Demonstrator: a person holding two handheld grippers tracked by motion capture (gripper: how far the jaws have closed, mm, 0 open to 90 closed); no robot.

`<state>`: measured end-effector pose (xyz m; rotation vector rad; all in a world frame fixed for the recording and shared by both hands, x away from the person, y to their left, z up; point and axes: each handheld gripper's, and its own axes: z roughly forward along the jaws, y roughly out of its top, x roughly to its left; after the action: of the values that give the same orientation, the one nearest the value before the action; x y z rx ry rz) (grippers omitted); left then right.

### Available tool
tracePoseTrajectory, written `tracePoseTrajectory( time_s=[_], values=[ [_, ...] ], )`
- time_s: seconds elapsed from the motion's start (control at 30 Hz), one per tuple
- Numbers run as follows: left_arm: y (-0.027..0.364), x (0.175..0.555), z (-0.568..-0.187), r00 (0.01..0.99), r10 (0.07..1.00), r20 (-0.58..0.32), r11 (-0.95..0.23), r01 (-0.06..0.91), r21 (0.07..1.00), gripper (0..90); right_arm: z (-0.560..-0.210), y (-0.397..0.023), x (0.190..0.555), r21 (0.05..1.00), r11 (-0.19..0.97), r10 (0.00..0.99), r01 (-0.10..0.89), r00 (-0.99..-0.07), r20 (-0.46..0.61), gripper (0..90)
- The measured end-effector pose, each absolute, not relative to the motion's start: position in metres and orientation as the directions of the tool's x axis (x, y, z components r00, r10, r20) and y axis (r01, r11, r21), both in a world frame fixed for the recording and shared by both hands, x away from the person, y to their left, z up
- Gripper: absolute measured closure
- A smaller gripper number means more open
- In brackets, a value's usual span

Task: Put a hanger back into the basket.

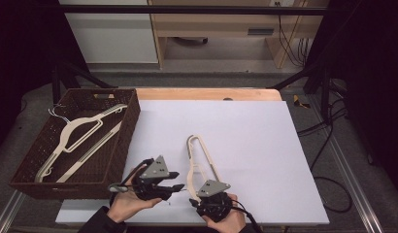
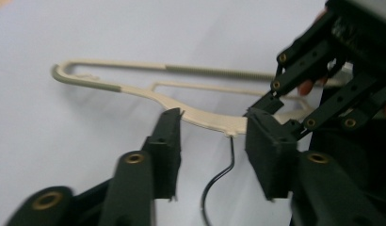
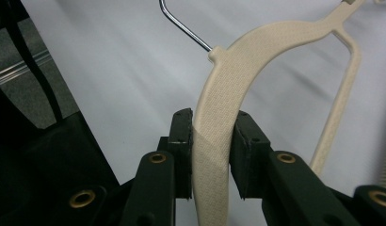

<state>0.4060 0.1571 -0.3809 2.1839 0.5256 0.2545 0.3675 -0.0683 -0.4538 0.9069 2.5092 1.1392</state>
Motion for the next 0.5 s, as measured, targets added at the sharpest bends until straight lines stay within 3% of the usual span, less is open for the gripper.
tracePoseTrajectory(
  time_s=[0.13, 0.5],
  values=[
    [0.176, 0.409, -0.372, 0.859, 0.512, 0.006, -0.473, 0.276, 0.837, 38.7, -0.447, -0.076, 0.369, 0.756, 0.479, 0.643, 0.447, -0.764, 0.044, 73.2],
    [0.196, 0.412, -0.386, 0.829, 0.560, 0.016, -0.431, 0.275, 0.859, 18.7, -0.424, -0.105, 0.376, 0.781, 0.440, 0.691, 0.444, -0.723, 0.021, 76.1]
  ],
)
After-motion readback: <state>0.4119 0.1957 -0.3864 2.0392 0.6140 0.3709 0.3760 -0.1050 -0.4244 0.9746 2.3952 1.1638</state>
